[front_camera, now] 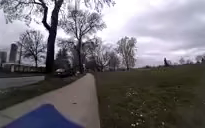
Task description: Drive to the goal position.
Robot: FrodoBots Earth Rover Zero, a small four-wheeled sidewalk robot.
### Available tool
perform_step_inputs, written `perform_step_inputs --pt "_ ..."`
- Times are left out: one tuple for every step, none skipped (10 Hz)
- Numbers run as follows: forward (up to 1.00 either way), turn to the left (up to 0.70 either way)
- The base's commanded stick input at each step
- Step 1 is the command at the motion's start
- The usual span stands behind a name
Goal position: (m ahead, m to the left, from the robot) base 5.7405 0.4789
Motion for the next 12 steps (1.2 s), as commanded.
perform_step_inputs --pt "0.0 0.94" --pt "0.0 0.63" --pt "0.0 0.0" --pt "0.0 0.0" --pt "0.0 0.0" --pt "0.0 0.3" --pt "0.0 0.7" --pt "0.0 0.96" --pt "0.0 1.0" --pt "0.0 1.0" --pt "0.0 0.97" --pt "0.0 0.0"
